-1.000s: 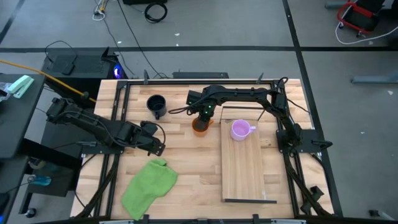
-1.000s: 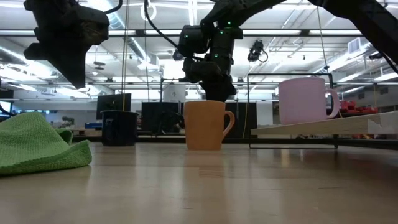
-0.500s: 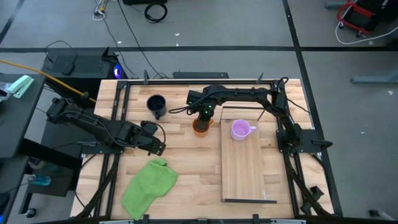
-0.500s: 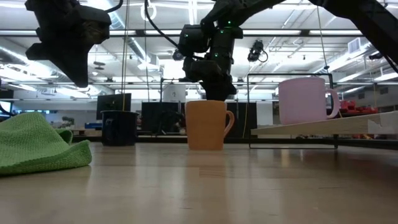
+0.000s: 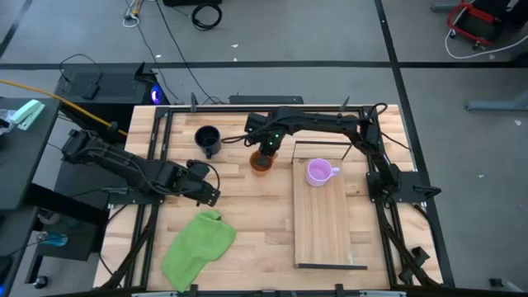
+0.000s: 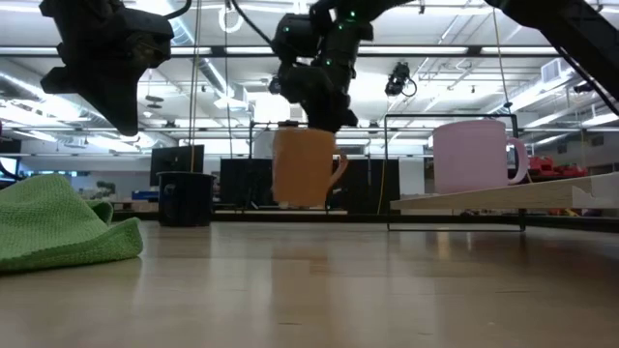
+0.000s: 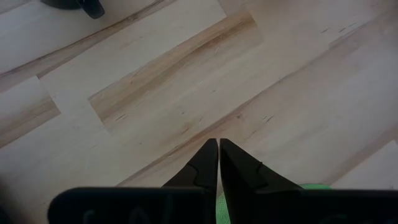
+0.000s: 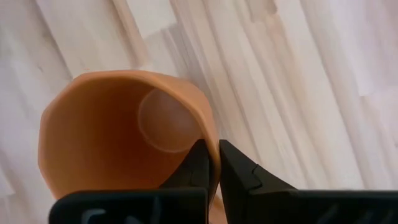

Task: Stack small to large cups/mugs on shelf
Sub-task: Put the orange mug on the table

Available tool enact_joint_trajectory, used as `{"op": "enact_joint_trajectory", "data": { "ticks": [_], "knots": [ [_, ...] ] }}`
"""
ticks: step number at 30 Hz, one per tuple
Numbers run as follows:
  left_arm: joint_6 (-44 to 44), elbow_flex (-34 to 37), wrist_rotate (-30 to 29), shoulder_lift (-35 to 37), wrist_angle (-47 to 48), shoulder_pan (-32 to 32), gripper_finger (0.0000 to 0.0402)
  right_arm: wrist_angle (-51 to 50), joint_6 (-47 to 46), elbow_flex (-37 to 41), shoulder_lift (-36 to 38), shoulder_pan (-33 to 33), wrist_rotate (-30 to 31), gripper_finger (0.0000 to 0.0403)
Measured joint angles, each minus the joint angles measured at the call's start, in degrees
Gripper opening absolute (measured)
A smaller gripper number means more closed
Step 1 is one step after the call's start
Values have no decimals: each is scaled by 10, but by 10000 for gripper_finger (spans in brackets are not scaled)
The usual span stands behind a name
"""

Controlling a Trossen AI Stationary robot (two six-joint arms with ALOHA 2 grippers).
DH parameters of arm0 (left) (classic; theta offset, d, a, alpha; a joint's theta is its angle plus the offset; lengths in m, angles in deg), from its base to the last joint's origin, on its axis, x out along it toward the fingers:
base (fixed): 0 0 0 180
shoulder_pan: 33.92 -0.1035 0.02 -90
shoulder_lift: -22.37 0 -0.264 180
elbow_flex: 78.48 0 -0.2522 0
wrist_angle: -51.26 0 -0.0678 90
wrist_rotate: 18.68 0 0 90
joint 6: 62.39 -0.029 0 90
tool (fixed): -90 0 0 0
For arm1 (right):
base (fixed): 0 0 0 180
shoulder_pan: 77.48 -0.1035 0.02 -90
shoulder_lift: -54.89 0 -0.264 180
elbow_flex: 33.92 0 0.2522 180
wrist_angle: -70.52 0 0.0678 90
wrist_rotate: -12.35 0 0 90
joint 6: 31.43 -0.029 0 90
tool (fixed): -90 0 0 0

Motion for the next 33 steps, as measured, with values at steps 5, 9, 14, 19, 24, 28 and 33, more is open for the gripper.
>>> {"op": "enact_joint_trajectory", "data": {
  "ticks": [5, 9, 14, 19, 24, 28, 33],
  "knots": [
    [0, 0, 0, 0, 0, 0, 18, -61, -9, -69, 0, 0, -1, 16],
    [-2, 0, -3, 0, -1, 0, 18, -126, -36, -135, 0, 0, -1, 16],
    [-2, 0, -11, 0, -2, 0, 24, -189, -70, -206, 5, -2, -1, 16],
    [-5, 0, -13, 0, -7, 0, 20, -228, -107, -193, 60, -10, -19, 16],
    [-5, 0, -17, 0, -9, 0, 14, -228, -160, -192, 121, -27, -18, 16],
    [-12, 0, -17, 0, -9, 0, 17, -230, -211, -192, 172, -53, -7, 16],
    [-24, 0, -17, 0, -16, 0, 22, -230, -281, -192, 222, -96, 3, 16]
  ]
}}
